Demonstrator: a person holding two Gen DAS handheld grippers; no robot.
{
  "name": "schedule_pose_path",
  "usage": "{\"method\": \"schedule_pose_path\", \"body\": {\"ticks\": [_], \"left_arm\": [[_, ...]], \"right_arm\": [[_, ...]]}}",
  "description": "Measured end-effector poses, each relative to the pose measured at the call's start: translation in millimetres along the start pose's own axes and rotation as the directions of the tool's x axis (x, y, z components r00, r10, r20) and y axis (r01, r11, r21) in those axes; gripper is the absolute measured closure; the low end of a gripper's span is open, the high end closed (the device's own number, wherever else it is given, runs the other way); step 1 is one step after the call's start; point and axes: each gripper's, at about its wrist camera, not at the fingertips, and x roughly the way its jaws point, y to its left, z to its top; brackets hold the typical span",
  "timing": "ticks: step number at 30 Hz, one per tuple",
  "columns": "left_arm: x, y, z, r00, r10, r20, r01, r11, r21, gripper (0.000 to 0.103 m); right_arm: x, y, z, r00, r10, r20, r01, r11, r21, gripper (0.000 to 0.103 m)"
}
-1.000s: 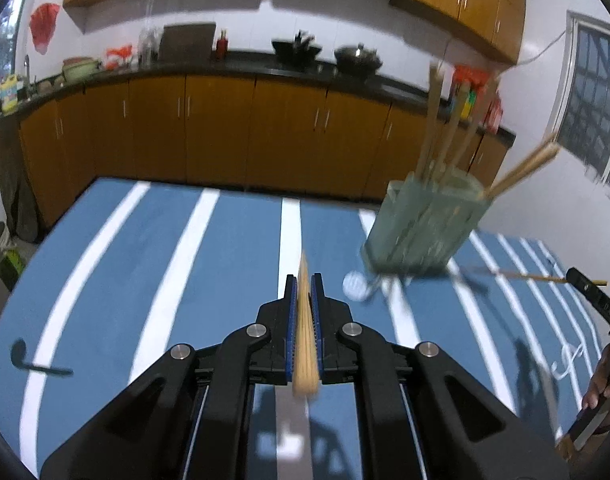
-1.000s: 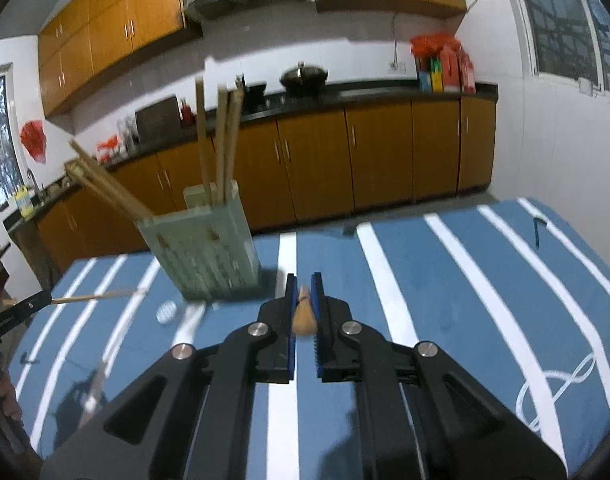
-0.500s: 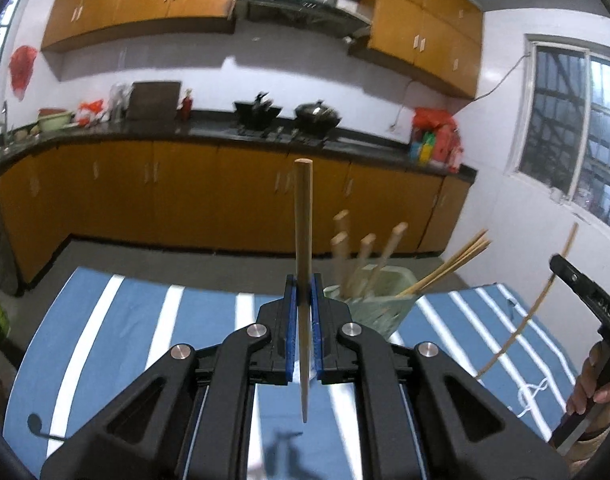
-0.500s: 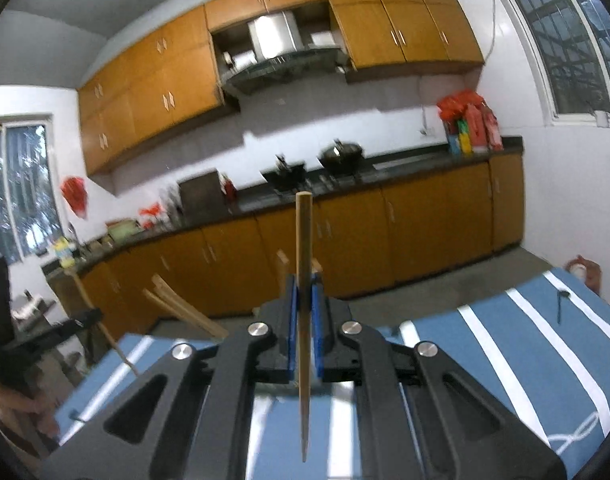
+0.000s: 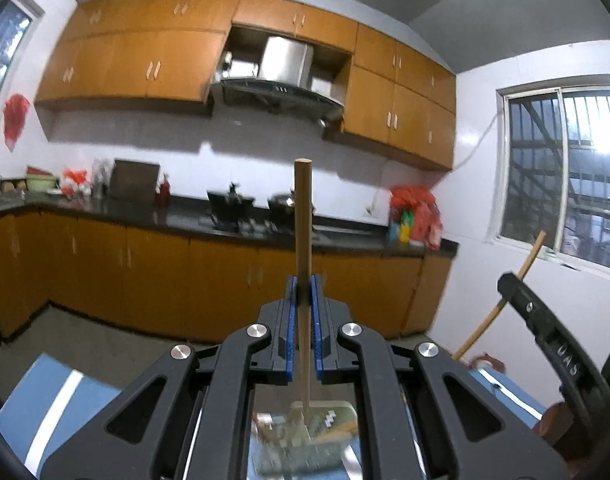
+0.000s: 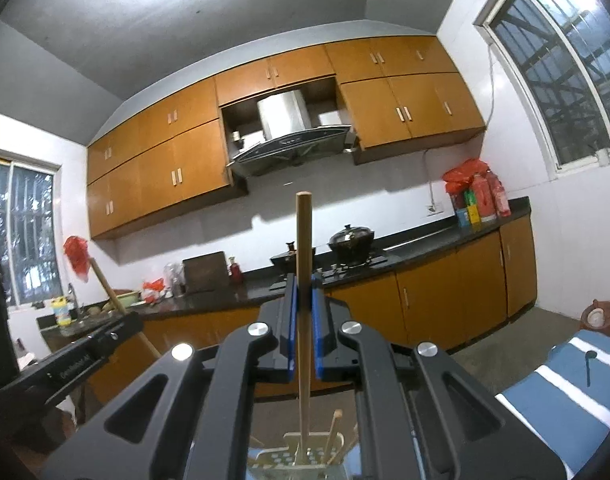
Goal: Organize utensils
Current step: 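Open the left gripper to drop its chopstick into the holder while the right gripper releases its own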
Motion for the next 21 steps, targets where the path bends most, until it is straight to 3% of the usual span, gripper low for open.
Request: {"method": "schedule_pose_path", "body": {"ticks": [5, 11, 16, 18, 20, 21], "left_arm": [[30.7, 1.5, -25.7, 0.999, 0.010, -0.038, -0.010, 1.000, -0.007, 0.096], [49.5, 11.7, -53.4, 0.993, 0.016, -0.119, -0.019, 1.000, -0.025, 0.096], [47.2, 22.5, -56.6, 0.987, 0.007, -0.162, -0.019, 0.997, -0.071, 0.095], [41.9, 24.1, -51.1, 0.987, 0.009, -0.159, -0.022, 0.997, -0.076, 0.089], [34.8, 26.2, -44.1, 0.990, 0.017, -0.142, -0.029, 0.996, -0.081, 0.074], [27.2, 27.1, -39.1, 0.991, 0.022, -0.128, -0.033, 0.996, -0.084, 0.071]], "right_arm": [[36.0, -7.3, -23.1, 0.999, -0.021, -0.026, 0.022, 1.000, 0.015, 0.095], [68.6, -8.3, -59.1, 0.992, -0.029, -0.125, 0.028, 1.000, -0.012, 0.095], [68.8, -8.1, -68.1, 0.987, -0.025, -0.157, 0.027, 1.000, 0.009, 0.085], [65.6, -8.4, -63.0, 0.988, -0.022, -0.155, 0.024, 1.000, 0.012, 0.083], [58.4, -7.3, -57.8, 0.989, -0.017, -0.150, 0.019, 1.000, 0.013, 0.083], [52.1, -7.3, -53.1, 0.989, -0.015, -0.144, 0.018, 1.000, 0.014, 0.082]]}}
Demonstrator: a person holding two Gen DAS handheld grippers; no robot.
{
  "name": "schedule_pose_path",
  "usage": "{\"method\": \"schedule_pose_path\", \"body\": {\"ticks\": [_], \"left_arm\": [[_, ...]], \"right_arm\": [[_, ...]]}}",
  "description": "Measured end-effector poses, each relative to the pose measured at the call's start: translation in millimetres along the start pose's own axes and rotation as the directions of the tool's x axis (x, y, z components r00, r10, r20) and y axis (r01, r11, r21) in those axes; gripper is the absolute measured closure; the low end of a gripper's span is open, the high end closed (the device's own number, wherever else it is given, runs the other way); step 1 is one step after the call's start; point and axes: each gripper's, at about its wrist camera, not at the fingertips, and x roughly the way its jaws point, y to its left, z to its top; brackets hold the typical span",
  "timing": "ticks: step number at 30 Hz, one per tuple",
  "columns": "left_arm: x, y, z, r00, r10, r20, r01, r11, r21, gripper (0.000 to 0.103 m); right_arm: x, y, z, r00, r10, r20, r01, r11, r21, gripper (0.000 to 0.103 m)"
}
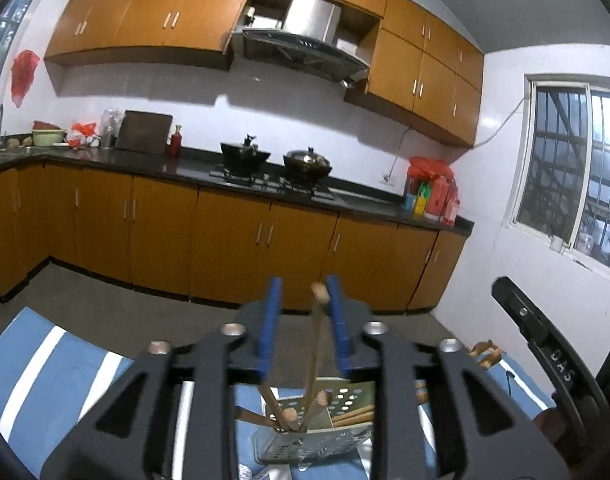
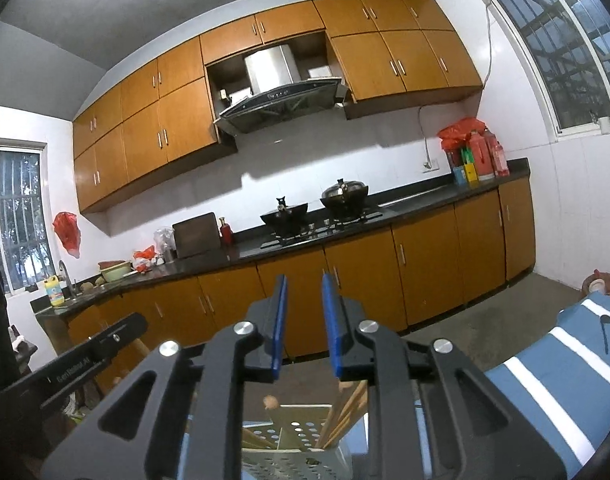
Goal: Organize utensils
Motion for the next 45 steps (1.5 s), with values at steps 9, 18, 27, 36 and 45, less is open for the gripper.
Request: {"method": "schedule_pose_path", "body": {"ticks": [9, 18, 27, 36, 45], "left_arm": [[-65.8, 11.1, 6.9, 0.997, 0.064, 0.051, -0.066, 0.996, 0.051, 0.042], [-151.0, 21.6, -51.2, 0.993, 0.109, 0.035, -0.113, 0.981, 0.155, 0.002], [-179.0, 24.4, -115.1, 0.981, 0.190, -0.038, -0.181, 0.970, 0.165, 0.002], [-187.2, 20.1, -151.9, 0.979, 0.178, -0.103, -0.162, 0.976, 0.148, 0.002], [-191.0, 19.0, -166.2, 0.976, 0.197, -0.098, -0.180, 0.971, 0.157, 0.002]], "right_arm": [[-80.7, 7.1, 9.5, 1.000, 0.007, 0.010, -0.006, 0.998, -0.063, 0.031], [-165.1, 11.2, -53.1, 0.993, -0.094, -0.072, 0.079, 0.978, -0.191, 0.004], [-201.7, 9.4, -115.2, 0.968, -0.122, -0.221, 0.073, 0.973, -0.217, 0.004], [-217.6, 15.9, -154.9, 0.954, -0.128, -0.271, 0.068, 0.973, -0.220, 0.004], [-217.5, 9.2, -169.0, 0.941, -0.147, -0.305, 0.089, 0.977, -0.195, 0.004]]}}
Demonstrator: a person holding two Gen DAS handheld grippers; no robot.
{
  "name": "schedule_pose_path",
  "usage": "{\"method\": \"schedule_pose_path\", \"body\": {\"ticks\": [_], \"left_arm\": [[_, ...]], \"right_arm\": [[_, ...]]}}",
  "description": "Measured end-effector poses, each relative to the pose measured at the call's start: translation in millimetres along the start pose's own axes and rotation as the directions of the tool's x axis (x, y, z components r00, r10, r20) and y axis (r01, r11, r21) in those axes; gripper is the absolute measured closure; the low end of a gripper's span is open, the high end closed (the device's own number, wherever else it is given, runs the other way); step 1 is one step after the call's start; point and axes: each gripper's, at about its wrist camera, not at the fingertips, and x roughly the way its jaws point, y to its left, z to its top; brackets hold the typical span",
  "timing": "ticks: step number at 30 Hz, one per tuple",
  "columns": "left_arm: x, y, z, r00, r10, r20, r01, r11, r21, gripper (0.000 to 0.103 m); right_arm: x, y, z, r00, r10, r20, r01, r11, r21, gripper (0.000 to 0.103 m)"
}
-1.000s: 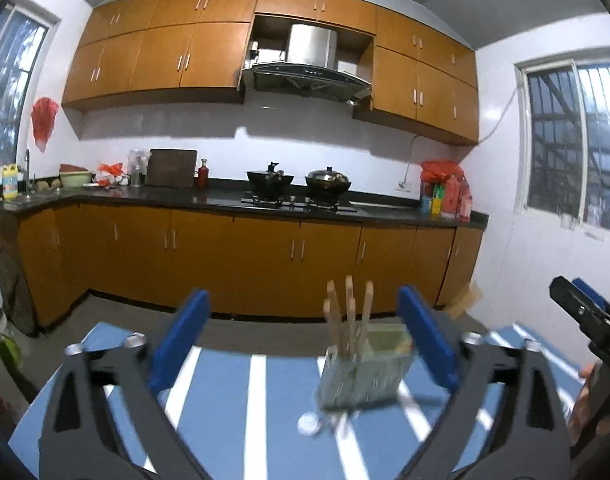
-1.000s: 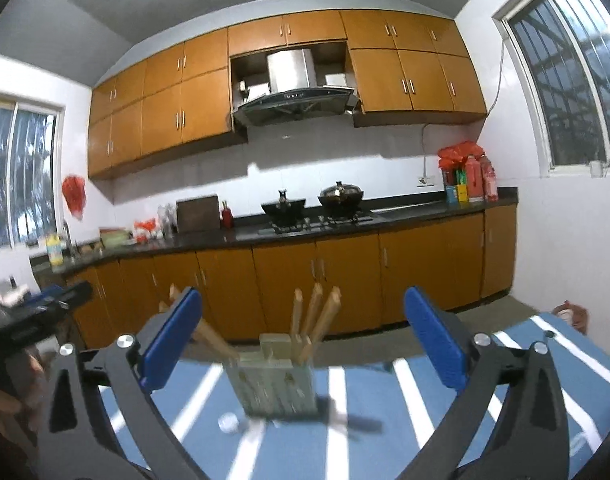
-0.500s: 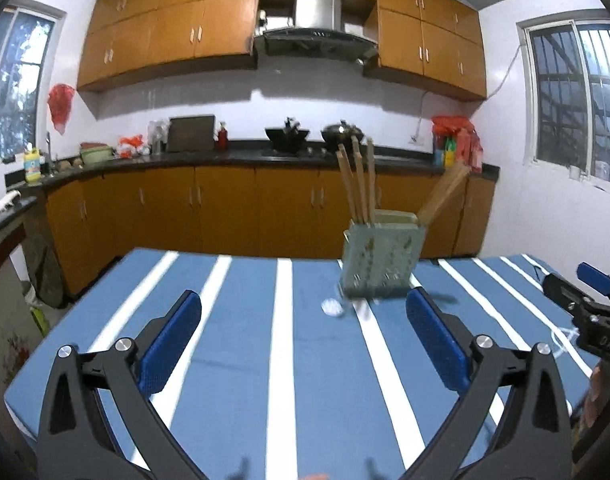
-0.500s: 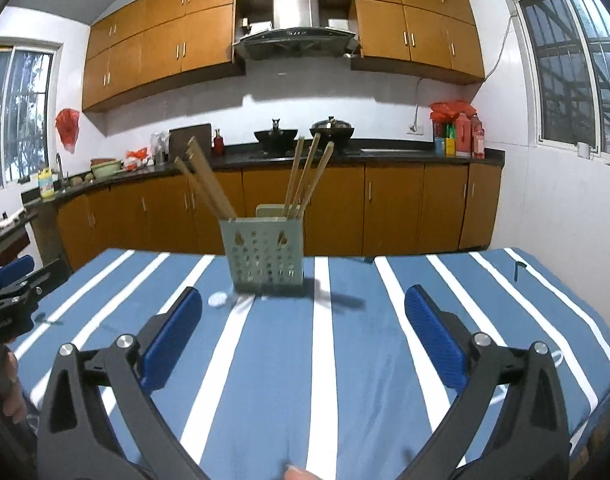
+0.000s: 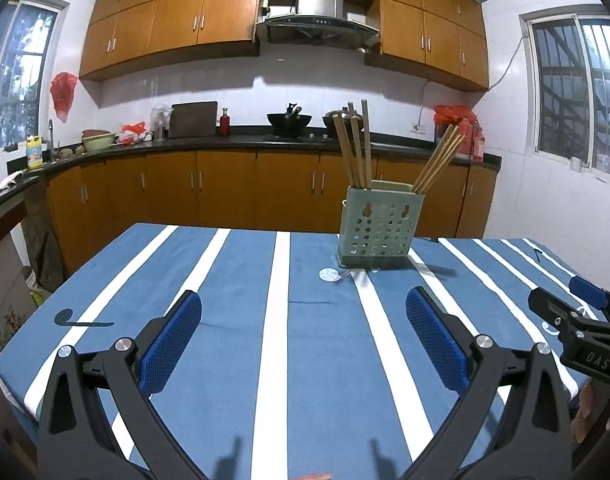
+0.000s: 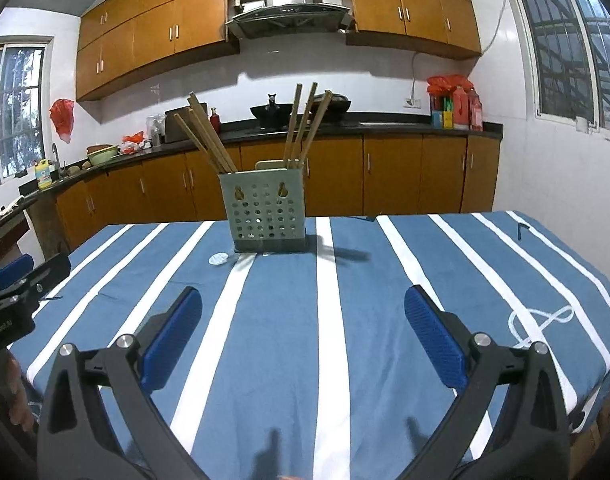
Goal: Organize utensils
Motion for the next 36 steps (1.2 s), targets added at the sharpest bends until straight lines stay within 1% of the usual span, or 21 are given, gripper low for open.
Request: {"method": "schedule_pose_path", "body": {"ticks": [10, 36], "left_arm": [[4.5, -2.8, -6.6, 0.999, -0.019, -0.034, 0.018, 1.000, -0.010, 0.002], [4.0, -14.1, -4.6, 0.999, -0.037, -0.032, 0.037, 0.999, -0.004, 0.002]], "right_arm": [[0.9, -2.3, -0.4, 1.000, -0.011, -0.005, 0.011, 1.000, 0.013, 0.004], [0.5, -2.5, -0.7, 1.000, -0.019, -0.003, 0.020, 0.999, 0.027, 0.004]]}}
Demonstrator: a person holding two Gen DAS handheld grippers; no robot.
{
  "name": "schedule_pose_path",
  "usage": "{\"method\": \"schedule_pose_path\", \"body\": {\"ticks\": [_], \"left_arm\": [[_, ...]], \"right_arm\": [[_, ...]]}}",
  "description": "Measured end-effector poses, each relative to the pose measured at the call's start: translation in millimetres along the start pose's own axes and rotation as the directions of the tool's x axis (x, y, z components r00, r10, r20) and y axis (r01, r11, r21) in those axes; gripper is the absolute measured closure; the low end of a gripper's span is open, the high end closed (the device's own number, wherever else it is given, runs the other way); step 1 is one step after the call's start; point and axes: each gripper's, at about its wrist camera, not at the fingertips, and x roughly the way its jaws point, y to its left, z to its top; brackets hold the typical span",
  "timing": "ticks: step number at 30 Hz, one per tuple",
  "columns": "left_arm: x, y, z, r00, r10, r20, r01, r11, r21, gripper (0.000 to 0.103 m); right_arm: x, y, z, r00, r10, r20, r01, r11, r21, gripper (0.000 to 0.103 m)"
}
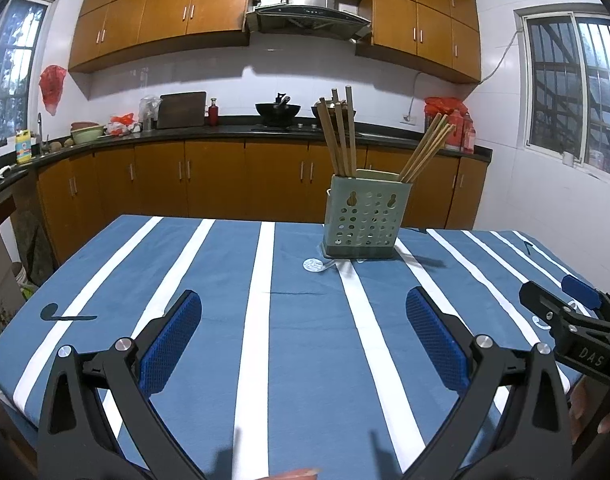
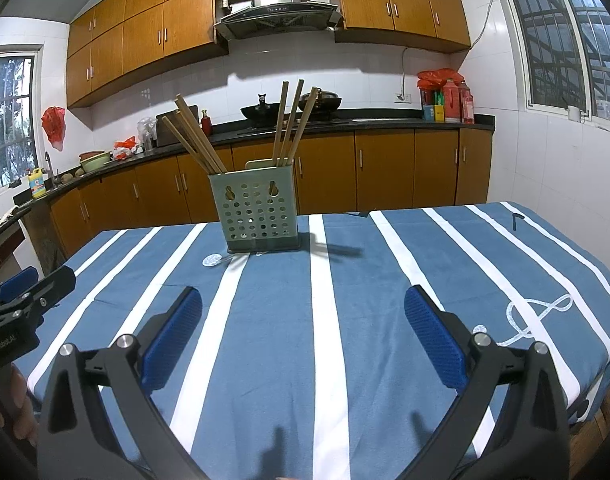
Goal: Organize utensils
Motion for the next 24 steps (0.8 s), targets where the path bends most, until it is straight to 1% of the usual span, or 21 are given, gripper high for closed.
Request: {"method": "schedule_pose_path", "body": {"ticks": [24], "left_arm": [[0.0, -1.1, -0.1, 1.000, 0.001, 0.000, -0.001, 1.000, -0.001, 0.002]], "right_arm": [[0.5, 2.3, -0.1, 1.000, -0.001, -0.001, 0.001, 1.000, 0.005, 0.004]]}}
